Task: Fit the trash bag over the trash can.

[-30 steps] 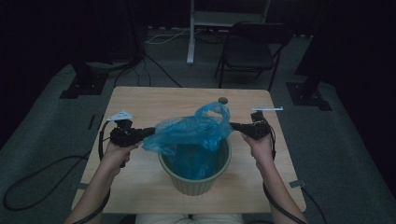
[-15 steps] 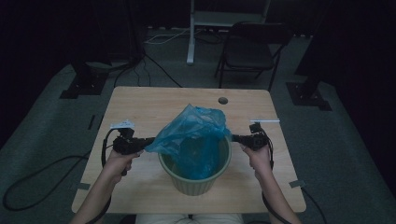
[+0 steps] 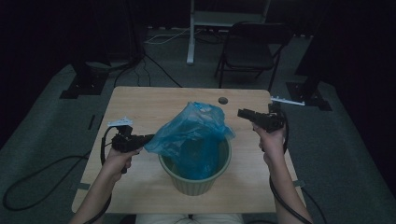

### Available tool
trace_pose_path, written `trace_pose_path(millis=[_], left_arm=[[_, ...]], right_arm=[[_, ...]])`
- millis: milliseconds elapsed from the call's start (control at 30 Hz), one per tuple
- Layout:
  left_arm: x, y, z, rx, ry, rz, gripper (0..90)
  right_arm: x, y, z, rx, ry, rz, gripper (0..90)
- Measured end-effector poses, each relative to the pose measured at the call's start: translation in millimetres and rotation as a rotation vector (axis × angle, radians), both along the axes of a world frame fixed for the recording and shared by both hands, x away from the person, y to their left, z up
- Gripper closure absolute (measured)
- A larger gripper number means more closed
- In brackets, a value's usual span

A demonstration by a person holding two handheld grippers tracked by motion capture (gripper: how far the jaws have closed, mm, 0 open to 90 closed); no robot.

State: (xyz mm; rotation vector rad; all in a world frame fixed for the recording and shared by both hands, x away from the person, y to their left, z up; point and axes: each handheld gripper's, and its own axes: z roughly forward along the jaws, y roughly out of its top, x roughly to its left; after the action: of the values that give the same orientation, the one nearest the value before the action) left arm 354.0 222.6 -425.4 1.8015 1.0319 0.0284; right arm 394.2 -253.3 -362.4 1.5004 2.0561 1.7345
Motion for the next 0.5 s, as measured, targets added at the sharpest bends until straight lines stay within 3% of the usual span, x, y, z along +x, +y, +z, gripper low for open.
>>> trace_pose_path(millis=[67, 100, 167, 333, 367, 467, 500], left_arm=[[-0.1, -0.4, 0.5, -0.001, -0.002, -0.001, 89.8], [-0.1, -0.4, 0.5, -0.001, -0.002, -0.001, 89.8], [-1.2, -0.4, 1.6, -0.005, -0.005, -0.003, 89.8], [-1.6, 0.7, 3.1, -0.009, -0.004, -0.005, 89.7], [-1.3, 0.6, 3.0, -0.009, -0.002, -0.008, 89.8], [-1.0, -0.2, 2.9, -0.007, -0.001, -0.01, 89.8], [-1.0, -0.3, 3.1, -0.005, -0.001, -0.01, 89.8]], right_arm=[[-3.1, 13.0, 12.9, -0.001, -0.025, 0.054, 53.7], [-3.1, 13.0, 12.9, -0.001, -0.025, 0.054, 53.7], [-1.9, 31.6, 21.2, -0.029, -0.026, 0.091, 49.3], [7.3, 45.3, 13.4, -0.049, 0.029, 0.125, 46.7], [9.7, 49.8, 7.7, -0.025, 0.054, 0.161, 46.8], [9.9, 55.6, 5.4, 0.025, 0.081, 0.236, 52.8], [9.6, 57.4, 5.8, 0.017, 0.079, 0.249, 63.8]])
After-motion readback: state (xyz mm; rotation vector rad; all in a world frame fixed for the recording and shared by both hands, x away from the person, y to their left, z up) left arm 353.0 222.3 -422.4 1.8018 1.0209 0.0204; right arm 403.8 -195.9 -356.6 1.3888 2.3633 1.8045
